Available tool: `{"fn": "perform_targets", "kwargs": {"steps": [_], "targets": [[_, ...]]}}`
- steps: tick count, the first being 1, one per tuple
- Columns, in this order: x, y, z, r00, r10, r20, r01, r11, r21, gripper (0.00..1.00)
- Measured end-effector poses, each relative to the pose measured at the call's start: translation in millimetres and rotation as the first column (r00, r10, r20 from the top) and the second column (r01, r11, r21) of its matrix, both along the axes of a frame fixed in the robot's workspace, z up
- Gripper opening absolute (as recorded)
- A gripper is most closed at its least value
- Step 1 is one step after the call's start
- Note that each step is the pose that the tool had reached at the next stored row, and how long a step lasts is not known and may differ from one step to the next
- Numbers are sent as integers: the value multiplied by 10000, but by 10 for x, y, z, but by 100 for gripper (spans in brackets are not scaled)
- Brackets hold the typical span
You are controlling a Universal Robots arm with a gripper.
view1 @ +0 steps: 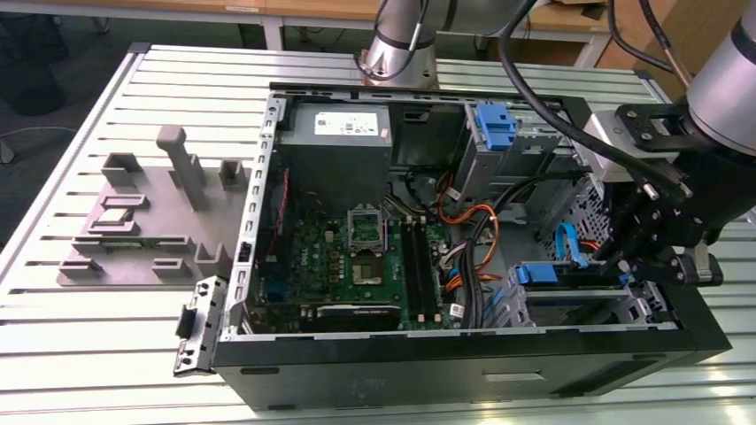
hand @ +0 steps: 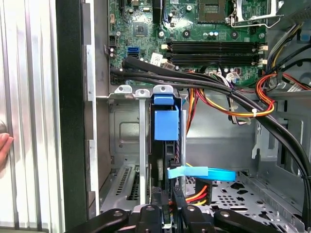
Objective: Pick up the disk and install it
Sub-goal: 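Insert the second disk wire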
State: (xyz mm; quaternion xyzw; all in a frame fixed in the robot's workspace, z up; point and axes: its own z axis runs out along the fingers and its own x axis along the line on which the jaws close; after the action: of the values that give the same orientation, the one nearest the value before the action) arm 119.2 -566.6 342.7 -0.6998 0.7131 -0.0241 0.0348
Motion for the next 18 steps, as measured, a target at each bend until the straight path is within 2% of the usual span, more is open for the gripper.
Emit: {"fn": "perform_targets", "kwargs": {"steps": [7, 11, 18], "targets": [[99, 0, -2, 9999, 0, -101, 0, 10000, -1, 24], [113, 0, -18, 9998, -1, -175, 1, 10000, -10, 24], [114, 0, -37, 9998, -1, -189, 0, 10000, -19, 24]]}}
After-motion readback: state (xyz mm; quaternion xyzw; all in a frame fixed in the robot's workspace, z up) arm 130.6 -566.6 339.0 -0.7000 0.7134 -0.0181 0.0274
